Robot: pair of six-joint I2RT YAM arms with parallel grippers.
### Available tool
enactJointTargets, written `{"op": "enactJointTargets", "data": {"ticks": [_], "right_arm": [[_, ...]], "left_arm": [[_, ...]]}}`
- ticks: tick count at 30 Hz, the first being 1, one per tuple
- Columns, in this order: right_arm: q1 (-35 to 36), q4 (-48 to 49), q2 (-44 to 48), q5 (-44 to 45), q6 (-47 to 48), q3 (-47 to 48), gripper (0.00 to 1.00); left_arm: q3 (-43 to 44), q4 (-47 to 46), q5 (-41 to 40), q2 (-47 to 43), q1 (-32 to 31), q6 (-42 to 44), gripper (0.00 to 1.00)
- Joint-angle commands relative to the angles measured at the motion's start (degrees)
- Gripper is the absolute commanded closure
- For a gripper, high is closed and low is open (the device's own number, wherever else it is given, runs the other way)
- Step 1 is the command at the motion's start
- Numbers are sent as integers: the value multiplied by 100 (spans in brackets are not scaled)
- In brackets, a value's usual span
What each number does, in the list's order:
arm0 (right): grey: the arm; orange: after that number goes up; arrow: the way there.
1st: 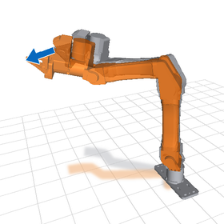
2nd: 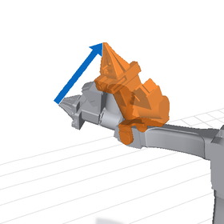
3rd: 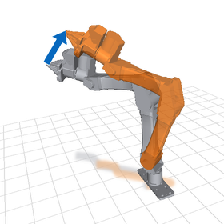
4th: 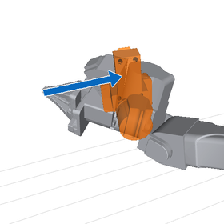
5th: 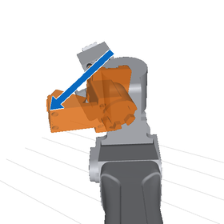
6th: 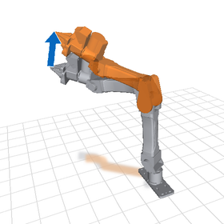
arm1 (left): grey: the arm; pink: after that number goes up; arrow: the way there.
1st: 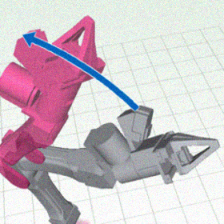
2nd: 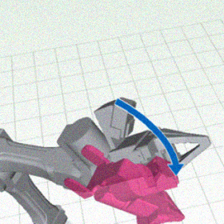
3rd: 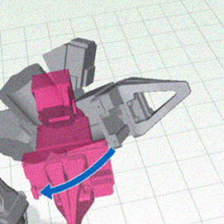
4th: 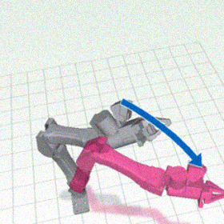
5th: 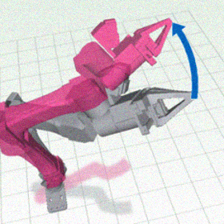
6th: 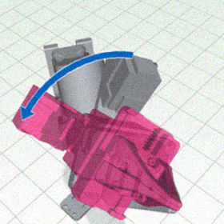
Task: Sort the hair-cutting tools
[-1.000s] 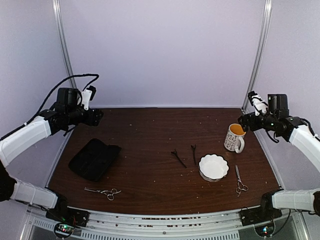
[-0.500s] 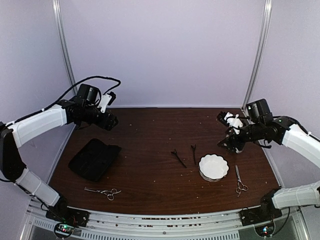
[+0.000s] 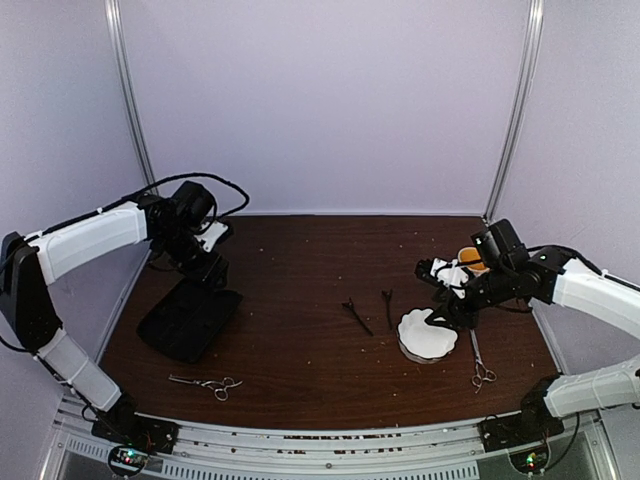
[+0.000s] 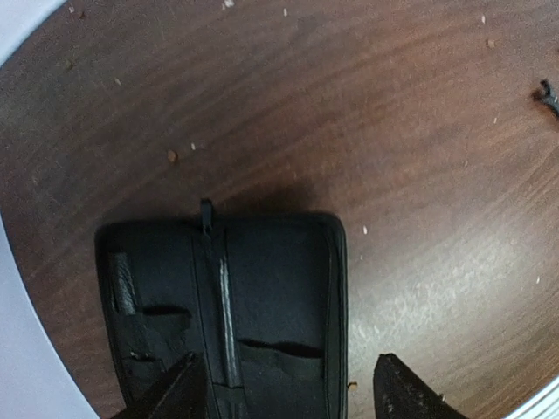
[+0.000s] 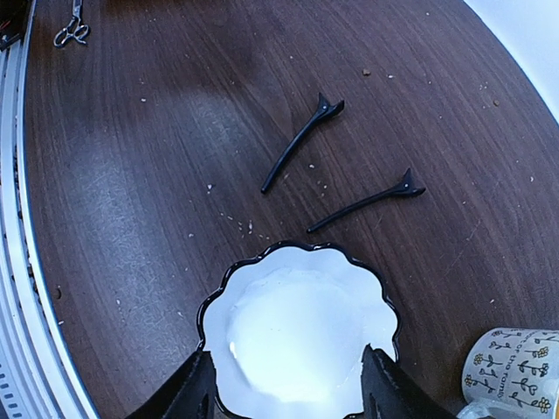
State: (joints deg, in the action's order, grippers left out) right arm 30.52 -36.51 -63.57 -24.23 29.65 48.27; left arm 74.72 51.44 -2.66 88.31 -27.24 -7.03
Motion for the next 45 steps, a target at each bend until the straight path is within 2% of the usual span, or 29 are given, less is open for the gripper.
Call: {"op": "enactJointTargets", "data": {"ticks": [1,7,10,12,14,30,33,36,38,41,45], "right_arm": [[21,257,243,78,37,-203,41],[-6,392,310,174,-51,-268,42],[-28,426,341,184,-7,-314,42],[-28,438,337,163,18,-321,42],[-32,410,332,62,2,-283,43],[-29,412,135,-19,42,-259,43],[-29,443,135,-36,6,-235,45],[-27,425,141,35,-14,-240,45],[-29,446,167,43,16,-277,46],[-31,466,181,127,9,-274,46],[-38,476,178,129,21,-294,46]], "left_arm": [[-193,360,188,149,-28,-37,31],[-279,189,182,486,-31,77,30],[-251,21,342,671,-28,110,34],[-203,-40,353,830,-27,104,41],[-127,-46,329,1030,-29,96,45],[163,-336,586,1725,-31,87,50],[406,-311,640,1942,-27,120,58],[551,-292,688,2141,-64,127,76],[620,-290,704,2243,-134,145,83],[766,-239,625,2427,-289,204,100],[884,-257,505,2515,-680,397,100]]}}
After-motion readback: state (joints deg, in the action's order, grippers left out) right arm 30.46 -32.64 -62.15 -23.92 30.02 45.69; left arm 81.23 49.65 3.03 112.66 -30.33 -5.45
